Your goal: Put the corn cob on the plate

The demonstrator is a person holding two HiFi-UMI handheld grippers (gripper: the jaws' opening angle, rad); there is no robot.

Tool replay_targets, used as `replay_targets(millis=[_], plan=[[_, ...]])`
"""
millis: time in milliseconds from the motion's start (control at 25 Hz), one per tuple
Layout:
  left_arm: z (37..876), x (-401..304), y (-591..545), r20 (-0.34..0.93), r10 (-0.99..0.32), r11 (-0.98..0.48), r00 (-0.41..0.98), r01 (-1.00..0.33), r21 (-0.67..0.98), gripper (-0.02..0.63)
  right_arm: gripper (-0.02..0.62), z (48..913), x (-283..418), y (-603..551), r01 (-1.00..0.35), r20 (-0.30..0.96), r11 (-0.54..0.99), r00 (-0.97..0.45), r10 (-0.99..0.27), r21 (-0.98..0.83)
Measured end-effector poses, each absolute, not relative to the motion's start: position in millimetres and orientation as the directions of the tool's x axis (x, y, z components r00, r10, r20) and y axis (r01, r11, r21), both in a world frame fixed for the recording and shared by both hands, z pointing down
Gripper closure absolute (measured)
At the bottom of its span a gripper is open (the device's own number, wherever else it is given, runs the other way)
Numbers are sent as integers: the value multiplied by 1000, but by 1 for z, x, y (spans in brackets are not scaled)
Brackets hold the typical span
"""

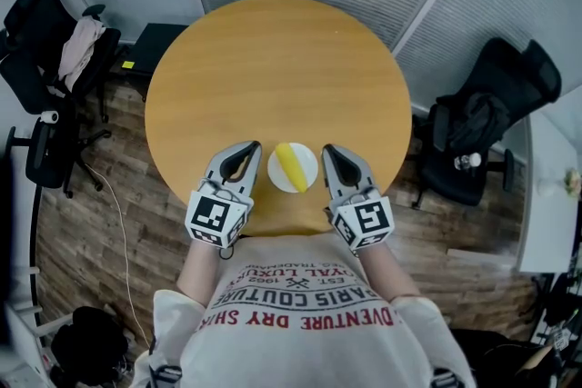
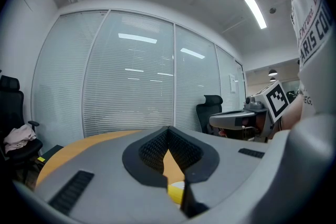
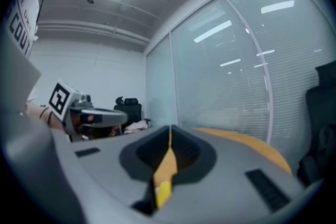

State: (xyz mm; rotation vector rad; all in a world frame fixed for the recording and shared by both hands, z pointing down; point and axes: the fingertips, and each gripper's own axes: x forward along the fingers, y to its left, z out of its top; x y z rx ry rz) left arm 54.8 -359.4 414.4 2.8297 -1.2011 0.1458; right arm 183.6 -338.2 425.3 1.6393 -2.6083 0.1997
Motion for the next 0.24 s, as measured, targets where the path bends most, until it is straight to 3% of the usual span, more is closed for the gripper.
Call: replay_targets(millis=[240], plan=[[414, 58, -358, 113, -713, -694, 692, -719, 18, 572, 561, 432, 193, -340, -920, 140, 390, -392, -909, -42]])
